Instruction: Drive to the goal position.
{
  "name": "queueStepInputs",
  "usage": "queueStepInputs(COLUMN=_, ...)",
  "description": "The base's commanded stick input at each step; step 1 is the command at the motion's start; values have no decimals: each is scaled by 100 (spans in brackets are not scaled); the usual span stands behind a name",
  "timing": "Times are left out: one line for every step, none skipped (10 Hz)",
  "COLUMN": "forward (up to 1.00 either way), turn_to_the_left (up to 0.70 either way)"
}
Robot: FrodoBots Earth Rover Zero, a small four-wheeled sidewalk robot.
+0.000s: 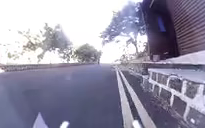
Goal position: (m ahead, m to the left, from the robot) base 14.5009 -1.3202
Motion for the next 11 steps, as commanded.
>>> queueStepInputs(forward=50, turn_to_the_left=-50)
queueStepInputs(forward=50, turn_to_the_left=-30)
queueStepInputs(forward=50, turn_to_the_left=-4)
queueStepInputs(forward=50, turn_to_the_left=-1)
queueStepInputs(forward=50, turn_to_the_left=-9)
queueStepInputs(forward=50, turn_to_the_left=-50)
queueStepInputs(forward=50, turn_to_the_left=-44)
queueStepInputs(forward=50, turn_to_the_left=-21)
queueStepInputs(forward=50, turn_to_the_left=-2)
queueStepInputs(forward=50, turn_to_the_left=-11)
queueStepInputs(forward=50, turn_to_the_left=-50)
